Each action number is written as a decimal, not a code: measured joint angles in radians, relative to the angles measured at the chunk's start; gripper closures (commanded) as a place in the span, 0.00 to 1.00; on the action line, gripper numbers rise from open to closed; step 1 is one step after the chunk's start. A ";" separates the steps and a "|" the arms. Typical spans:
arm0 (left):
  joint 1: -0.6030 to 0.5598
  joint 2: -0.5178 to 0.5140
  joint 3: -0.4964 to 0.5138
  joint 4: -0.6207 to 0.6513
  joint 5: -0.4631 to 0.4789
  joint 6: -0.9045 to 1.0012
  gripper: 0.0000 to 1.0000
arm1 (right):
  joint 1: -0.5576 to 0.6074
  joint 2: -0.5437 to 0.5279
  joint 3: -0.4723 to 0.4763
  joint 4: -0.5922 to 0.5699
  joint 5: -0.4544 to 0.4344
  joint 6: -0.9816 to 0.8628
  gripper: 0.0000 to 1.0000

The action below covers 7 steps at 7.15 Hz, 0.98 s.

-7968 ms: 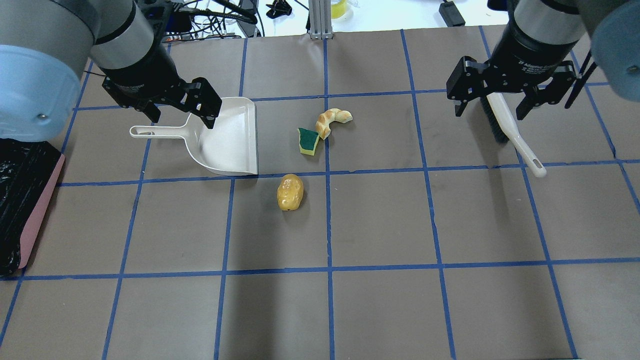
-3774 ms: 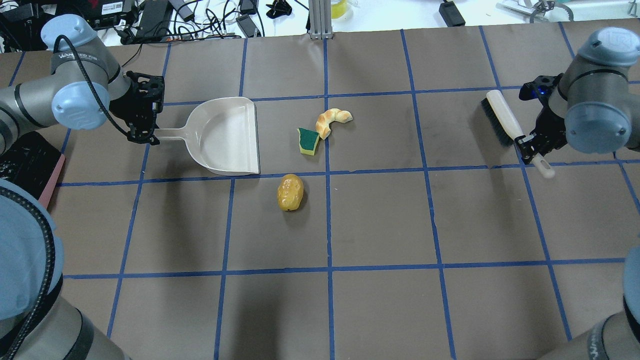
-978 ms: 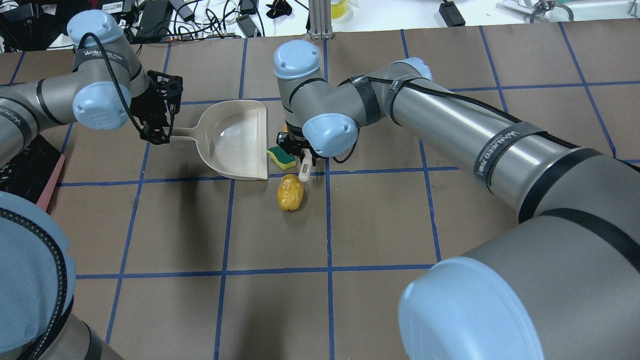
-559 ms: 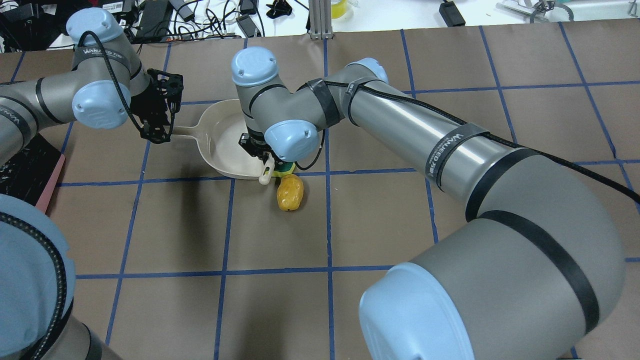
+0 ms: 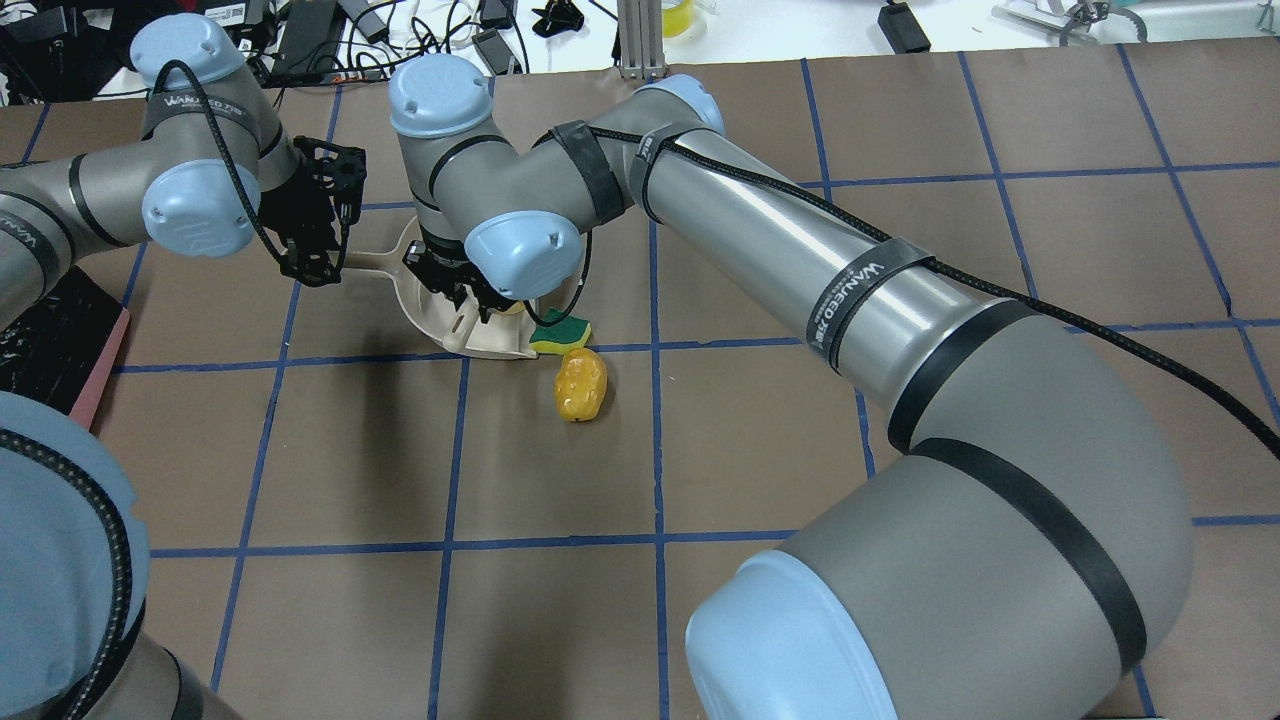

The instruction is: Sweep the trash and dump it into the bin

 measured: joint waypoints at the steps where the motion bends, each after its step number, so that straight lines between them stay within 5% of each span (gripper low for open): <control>1: 0.000 0.000 0.000 0.000 0.000 0.001 0.96 | 0.001 -0.027 -0.018 0.082 -0.005 -0.004 1.00; 4: 0.000 0.002 0.000 -0.001 -0.001 0.003 0.96 | 0.000 -0.098 0.058 0.229 -0.093 0.002 1.00; 7: 0.000 0.003 -0.004 -0.003 0.003 0.011 0.96 | -0.001 -0.237 0.278 0.213 -0.107 0.082 1.00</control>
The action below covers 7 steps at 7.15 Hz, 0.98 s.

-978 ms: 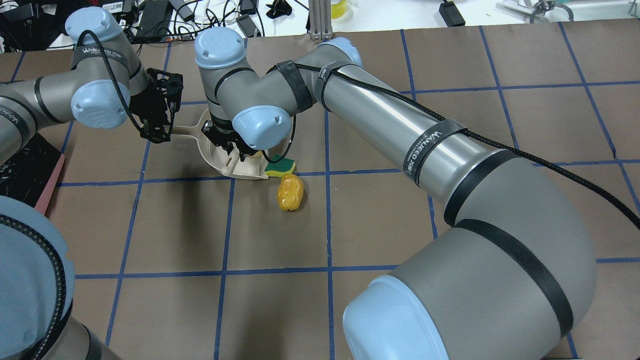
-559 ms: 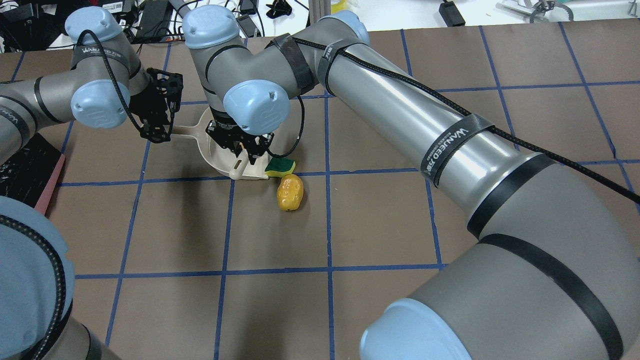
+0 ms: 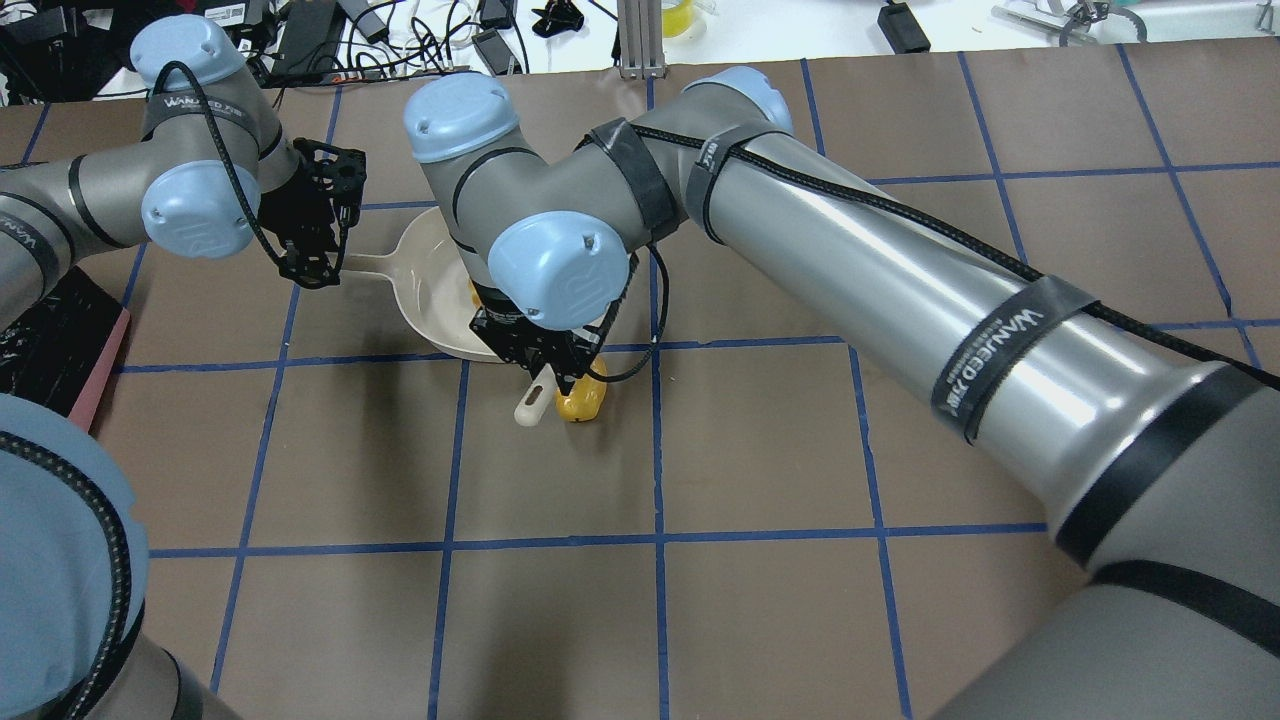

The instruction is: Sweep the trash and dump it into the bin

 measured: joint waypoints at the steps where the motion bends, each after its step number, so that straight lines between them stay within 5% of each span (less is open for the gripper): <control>1: 0.000 -0.001 0.000 0.000 -0.001 -0.001 0.96 | 0.000 -0.032 0.043 -0.024 -0.002 0.024 1.00; 7: 0.000 -0.001 -0.002 -0.004 -0.005 0.000 0.96 | 0.006 -0.020 0.099 -0.116 -0.009 0.083 1.00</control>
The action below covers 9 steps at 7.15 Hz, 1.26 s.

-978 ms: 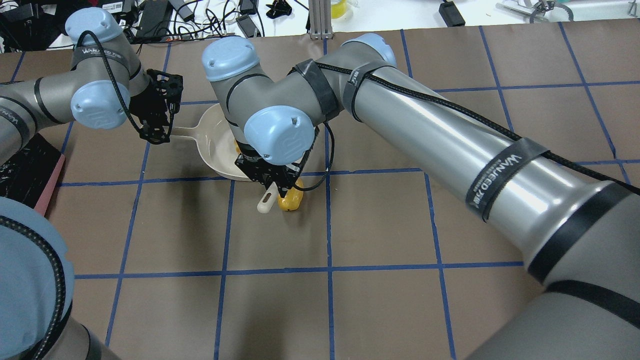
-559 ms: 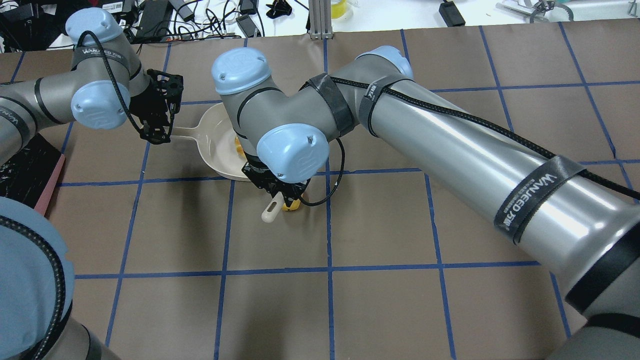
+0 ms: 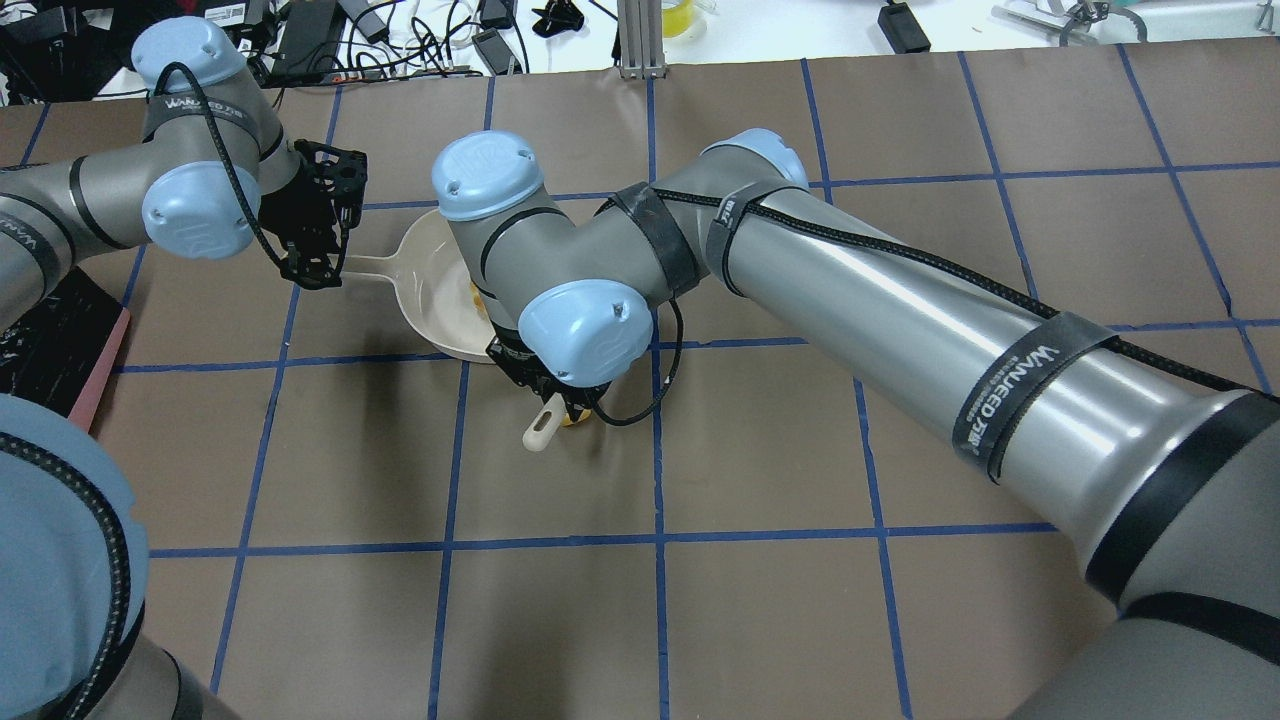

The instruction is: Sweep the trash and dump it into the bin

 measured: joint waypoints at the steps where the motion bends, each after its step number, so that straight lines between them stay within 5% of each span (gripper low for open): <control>1: 0.000 0.000 0.000 0.000 0.000 0.001 0.96 | 0.003 -0.028 0.002 0.039 -0.012 0.001 1.00; 4: -0.001 0.007 -0.007 -0.005 0.007 0.006 0.98 | 0.040 -0.044 0.009 0.104 -0.009 0.035 1.00; 9: -0.002 0.138 -0.191 -0.039 0.045 0.018 0.98 | 0.045 0.064 0.002 -0.086 0.017 -0.065 1.00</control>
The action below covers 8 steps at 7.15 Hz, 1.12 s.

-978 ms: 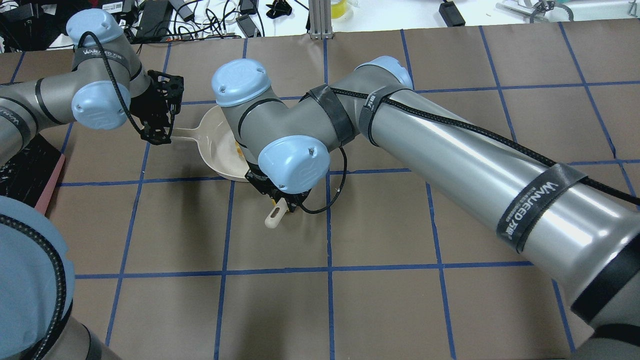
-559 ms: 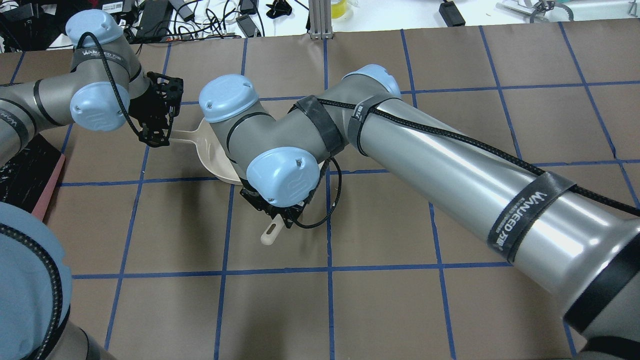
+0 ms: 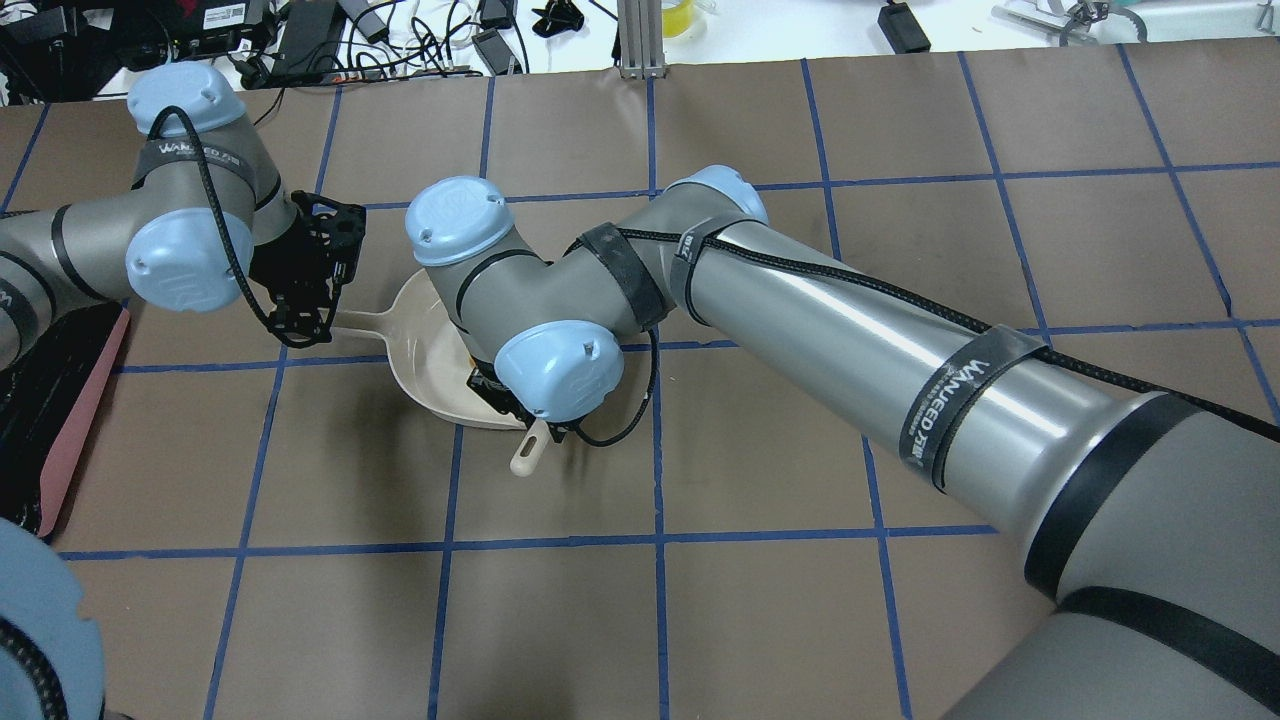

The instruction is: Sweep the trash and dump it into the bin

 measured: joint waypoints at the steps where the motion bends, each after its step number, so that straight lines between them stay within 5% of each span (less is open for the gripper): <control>1: -0.002 0.020 -0.032 0.003 -0.001 -0.008 0.98 | 0.000 0.013 -0.011 -0.039 0.021 -0.001 1.00; 5: -0.003 0.040 -0.050 0.007 -0.001 -0.013 0.98 | 0.030 0.080 -0.122 -0.118 0.143 0.087 1.00; 8: -0.003 0.041 -0.049 0.008 -0.001 -0.013 0.98 | 0.060 0.036 -0.188 0.034 0.162 0.120 1.00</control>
